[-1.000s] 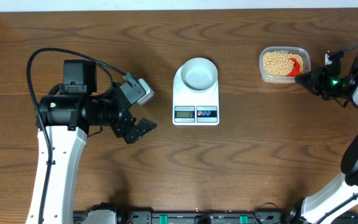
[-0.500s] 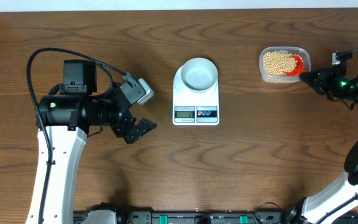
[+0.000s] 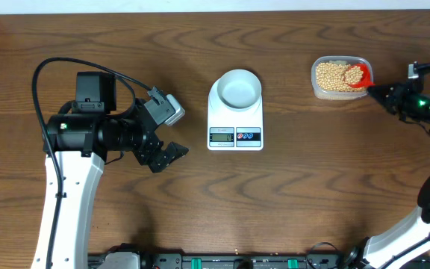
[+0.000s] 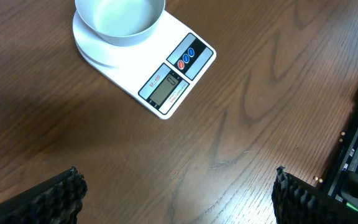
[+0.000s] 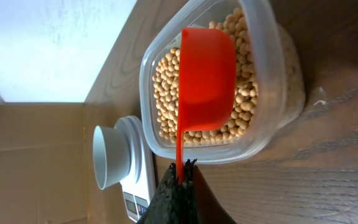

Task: Scoop item into bowl and weigh 50g on scale
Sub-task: 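Tilt and drag the scoop through the soybeans to fill it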

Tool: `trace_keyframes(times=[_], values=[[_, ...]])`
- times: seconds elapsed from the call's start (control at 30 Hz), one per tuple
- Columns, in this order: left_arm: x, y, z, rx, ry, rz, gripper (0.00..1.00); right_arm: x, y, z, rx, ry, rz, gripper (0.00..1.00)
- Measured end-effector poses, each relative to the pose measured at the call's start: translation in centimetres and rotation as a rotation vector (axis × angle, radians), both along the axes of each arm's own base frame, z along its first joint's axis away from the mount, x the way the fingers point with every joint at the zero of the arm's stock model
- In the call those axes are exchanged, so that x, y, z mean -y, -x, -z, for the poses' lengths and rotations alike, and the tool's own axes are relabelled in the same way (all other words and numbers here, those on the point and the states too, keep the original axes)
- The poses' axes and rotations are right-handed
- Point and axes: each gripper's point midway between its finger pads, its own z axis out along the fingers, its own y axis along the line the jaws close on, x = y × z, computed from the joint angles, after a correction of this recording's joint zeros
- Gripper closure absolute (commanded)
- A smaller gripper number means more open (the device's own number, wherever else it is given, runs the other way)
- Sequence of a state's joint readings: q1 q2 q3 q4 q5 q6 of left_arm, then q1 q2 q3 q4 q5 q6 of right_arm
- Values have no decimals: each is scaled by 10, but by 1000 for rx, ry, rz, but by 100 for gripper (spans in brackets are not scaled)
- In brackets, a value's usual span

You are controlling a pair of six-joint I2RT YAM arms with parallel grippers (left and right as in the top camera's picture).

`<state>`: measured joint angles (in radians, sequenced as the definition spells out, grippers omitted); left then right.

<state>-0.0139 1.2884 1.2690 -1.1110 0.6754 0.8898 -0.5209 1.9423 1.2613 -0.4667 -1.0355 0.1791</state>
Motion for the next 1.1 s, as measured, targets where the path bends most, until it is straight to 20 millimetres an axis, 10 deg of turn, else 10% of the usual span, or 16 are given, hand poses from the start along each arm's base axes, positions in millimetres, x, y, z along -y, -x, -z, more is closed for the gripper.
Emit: trace_keyframes(times=[1.1], values=[[0,0,0,0,0,0,2,1,7,-29,59,-196,-16,99]])
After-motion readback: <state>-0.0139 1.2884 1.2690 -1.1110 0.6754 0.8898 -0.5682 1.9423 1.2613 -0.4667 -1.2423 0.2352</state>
